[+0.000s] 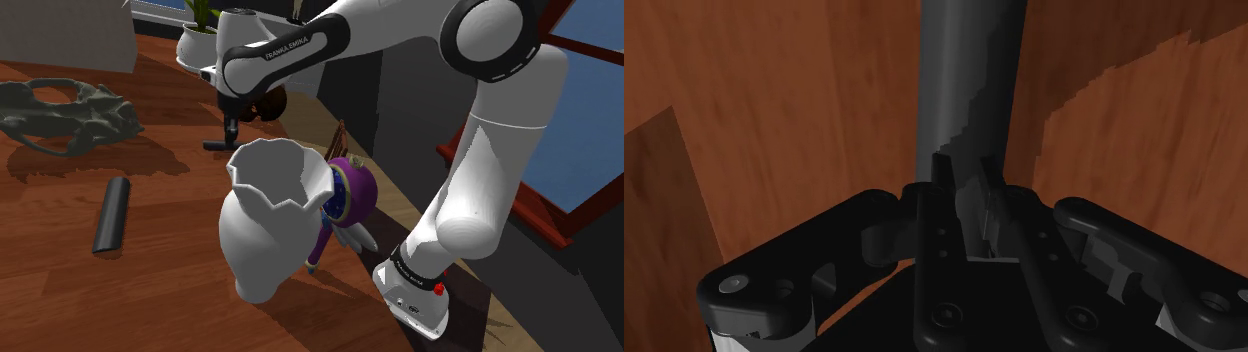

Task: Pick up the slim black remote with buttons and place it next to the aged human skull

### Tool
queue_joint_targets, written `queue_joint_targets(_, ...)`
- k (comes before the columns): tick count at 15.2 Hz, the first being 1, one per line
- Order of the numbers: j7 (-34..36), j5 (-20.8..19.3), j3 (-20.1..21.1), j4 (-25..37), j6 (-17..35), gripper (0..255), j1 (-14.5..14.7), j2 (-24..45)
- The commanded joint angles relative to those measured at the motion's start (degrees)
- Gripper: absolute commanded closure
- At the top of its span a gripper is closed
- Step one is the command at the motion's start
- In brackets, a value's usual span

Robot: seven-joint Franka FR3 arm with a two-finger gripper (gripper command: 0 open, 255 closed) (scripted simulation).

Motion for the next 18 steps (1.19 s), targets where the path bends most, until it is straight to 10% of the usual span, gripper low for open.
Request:
queue_joint_targets(1, 0.28, -0.25, -0.06, -0.72, 1.59, 255, 0.08, 0.85)
queue_joint_targets(10, 0.37, -0.35, -0.1, -0.91, 2.15, 255, 0.1, 1.22)
queue_joint_targets(11, 0.37, -0.35, -0.1, -0.94, 2.16, 0, 0.1, 1.2)
queue_joint_targets(18, 0.01, 0.19, 0.14, -0.03, -1.03, 0, 0.05, -1.1)
